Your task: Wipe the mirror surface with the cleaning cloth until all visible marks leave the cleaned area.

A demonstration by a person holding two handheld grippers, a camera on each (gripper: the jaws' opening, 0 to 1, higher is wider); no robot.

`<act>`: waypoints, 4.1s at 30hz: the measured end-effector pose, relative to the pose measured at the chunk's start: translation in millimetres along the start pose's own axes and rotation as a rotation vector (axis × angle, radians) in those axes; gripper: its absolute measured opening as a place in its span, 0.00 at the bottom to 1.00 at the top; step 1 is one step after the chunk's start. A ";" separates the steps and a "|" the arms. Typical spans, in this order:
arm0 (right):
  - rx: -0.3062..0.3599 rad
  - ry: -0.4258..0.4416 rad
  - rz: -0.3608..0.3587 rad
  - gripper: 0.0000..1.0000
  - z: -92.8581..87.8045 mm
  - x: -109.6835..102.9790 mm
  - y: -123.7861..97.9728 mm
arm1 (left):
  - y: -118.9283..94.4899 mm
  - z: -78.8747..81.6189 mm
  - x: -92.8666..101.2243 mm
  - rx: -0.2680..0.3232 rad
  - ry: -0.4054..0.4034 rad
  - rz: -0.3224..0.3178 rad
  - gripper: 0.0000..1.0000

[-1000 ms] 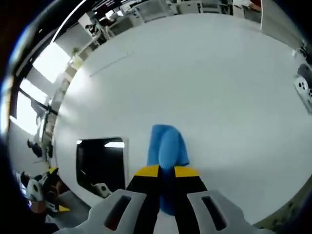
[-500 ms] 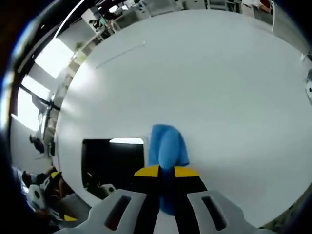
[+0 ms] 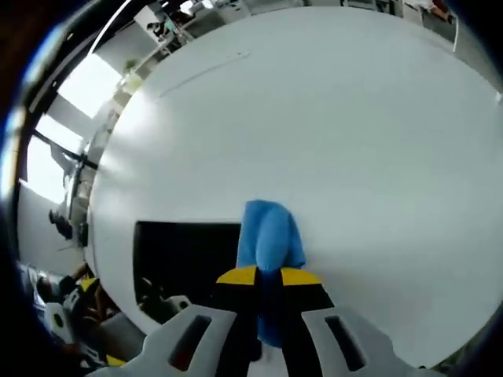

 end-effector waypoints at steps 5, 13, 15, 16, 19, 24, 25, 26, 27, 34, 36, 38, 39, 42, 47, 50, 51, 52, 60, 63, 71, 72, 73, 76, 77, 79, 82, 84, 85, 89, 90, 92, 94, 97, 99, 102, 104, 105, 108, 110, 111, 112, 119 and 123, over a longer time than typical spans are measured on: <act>-0.011 -0.030 -0.012 0.03 -3.4 -10.3 8.0 | 0.2 0.7 0.7 0.002 0.001 -0.003 1.00; -0.021 -0.044 -0.013 0.03 -4.6 -25.1 15.5 | 0.4 1.0 0.7 0.004 0.005 -0.001 1.00; -0.026 -0.044 -0.007 0.03 -7.1 -30.5 18.2 | 0.4 1.1 0.5 0.005 0.004 -0.001 1.00; -0.026 -0.045 -0.009 0.03 -8.1 -32.3 18.6 | 0.4 1.1 0.5 0.005 0.004 -0.001 1.00; -0.029 -0.053 -0.002 0.03 -9.9 -40.3 21.0 | 0.5 1.0 0.6 0.005 0.004 -0.001 1.00; -0.028 -0.053 0.008 0.03 -13.4 -50.5 24.4 | 0.7 1.0 1.0 0.003 0.008 -0.003 1.00; -0.027 -0.053 0.011 0.03 -13.7 -53.3 25.0 | 0.7 0.8 0.9 0.002 0.009 -0.003 1.00; -0.029 -0.055 0.016 0.03 -14.1 -55.8 26.4 | 0.7 0.6 1.0 0.001 0.009 -0.004 1.00; -0.027 -0.061 0.011 0.03 -14.4 -57.9 27.2 | 0.8 0.5 1.2 0.001 0.009 -0.004 1.00; -0.029 -0.062 0.022 0.03 -17.2 -72.8 31.3 | 1.2 0.6 2.1 0.002 0.010 -0.010 1.00; -0.031 -0.069 0.024 0.03 -18.1 -76.8 33.2 | 1.4 0.8 2.4 0.003 0.010 -0.012 1.00; -0.039 -0.060 0.037 0.03 -20.2 -84.2 35.6 | 1.5 0.7 2.7 0.003 0.010 -0.013 1.00; -0.045 -0.059 0.043 0.03 -21.5 -87.5 36.6 | 1.5 0.7 2.7 0.003 0.010 -0.014 1.00; -0.050 -0.066 0.051 0.03 -23.1 -96.3 39.8 | 1.4 0.9 2.4 0.004 0.010 -0.012 1.00; -0.061 -0.075 0.060 0.03 -26.8 -108.4 43.3 | 1.2 1.0 2.0 0.003 0.013 -0.010 1.00; -0.060 -0.099 0.055 0.03 -29.4 -115.4 44.3 | 1.2 1.0 2.0 0.003 0.013 -0.010 1.00; -0.061 -0.107 0.057 0.03 -31.4 -119.5 44.6 | 1.3 1.1 2.0 0.004 0.013 -0.010 1.00; -0.066 -0.106 0.064 0.03 -33.8 -123.2 44.8 | 1.3 1.0 2.1 0.004 0.013 -0.011 1.00; -0.075 -0.174 0.064 0.03 -37.8 -147.7 53.7 | 1.3 0.3 3.3 0.001 0.016 -0.019 1.00; -0.080 -0.172 0.079 0.03 -38.6 -158.6 57.5 | 1.4 0.3 3.5 0.003 0.007 -0.023 1.00; -0.100 -0.154 0.126 0.03 -44.7 -179.4 66.1 | 1.5 0.3 4.4 0.000 0.014 -0.025 1.00; -0.111 -0.143 0.153 0.03 -46.4 -186.5 69.2 | 1.5 0.3 4.3 0.000 0.014 -0.024 1.00; -0.116 -0.136 0.154 0.03 -47.3 -187.9 69.8 | 1.5 0.4 4.0 0.000 0.014 -0.023 1.00; -0.108 -0.119 0.154 0.03 -47.0 -193.9 71.8 | 1.7 -0.7 4.4 -0.007 0.021 -0.024 1.00; -0.108 -0.114 0.154 0.03 -46.7 -194.4 71.8 | 1.7 -0.5 4.3 -0.006 0.022 -0.023 1.00; -0.109 -0.110 0.156 0.03 -47.1 -195.1 71.4 | 1.7 -0.4 4.5 -0.006 0.020 -0.024 1.00; -0.108 -0.107 0.171 0.03 -48.8 -192.5 69.5 | 1.6 -0.1 4.1 -0.003 0.018 -0.021 1.00; -0.108 -0.099 0.178 0.03 -48.8 -192.2 69.5 | 1.5 0.0 3.7 -0.002 0.018 -0.018 1.00; -0.107 -0.103 0.179 0.03 -48.9 -192.8 69.8 | 1.6 -0.1 3.6 -0.002 0.020 -0.018 1.00; -0.106 -0.119 0.173 0.03 -54.1 -192.6 66.7 | -0.1 3.3 1.6 0.019 0.018 -0.007 1.00; -0.106 -0.119 0.174 0.03 -55.1 -192.1 66.4 | 0.1 3.0 1.9 0.015 0.021 -0.007 1.00; -0.108 -0.120 0.175 0.03 -56.6 -191.5 66.5 | 0.0 2.7 2.6 0.012 0.021 -0.010 1.00; -0.110 -0.124 0.173 0.03 -58.6 -191.0 65.8 | -0.2 2.5 2.0 0.013 0.020 -0.009 1.00; -0.113 -0.130 0.176 0.03 -64.3 -189.9 63.8 | 0.3 1.9 2.4 0.010 0.019 -0.011 1.00; -0.113 -0.136 0.175 0.03 -66.9 -189.2 63.3 | 0.3 2.1 2.7 0.012 0.019 -0.011 1.00; -0.119 -0.150 0.174 0.03 -73.0 -188.2 61.2 | 0.5 2.3 2.5 0.013 0.017 -0.010 1.00; -0.120 -0.151 0.175 0.03 -75.4 -187.1 60.6 | 0.4 3.0 1.7 0.017 0.019 -0.004 1.00; -0.123 -0.147 0.178 0.03 -77.2 -186.4 60.1 | 0.4 3.1 1.9 0.017 0.019 -0.005 1.00; -0.127 -0.145 0.181 0.03 -80.0 -185.9 60.5 | 0.5 2.9 2.4 0.015 0.017 -0.007 1.00; -0.129 -0.145 0.183 0.03 -82.3 -185.8 59.7 | 0.8 2.3 3.4 0.010 0.016 -0.012 1.00; -0.131 -0.142 0.184 0.03 -83.0 -185.6 59.8 | 1.0 2.1 3.6 0.009 0.016 -0.013 1.00; -0.132 -0.141 0.185 0.03 -84.1 -185.4 60.4 | 1.1 2.0 3.7 0.008 0.015 -0.014 1.00; -0.146 -0.144 0.183 0.03 -93.5 -185.4 59.1 | 1.8 1.2 3.5 0.004 0.014 -0.011 1.00; -0.141 -0.155 0.183 0.03 -93.9 -185.0 58.5 | 1.9 1.3 3.1 0.004 0.013 -0.008 1.00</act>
Point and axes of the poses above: the point that each gripper's makers call its tool centre point, and the gripper's own axes: y roughly forward along the fingers, x roughly to its right, z roughly out of its top, the point moved 1 cm from there along -y, roughly backward along the fingers, and after that the axes turned 15 degrees about y, right-handed, at the moved point
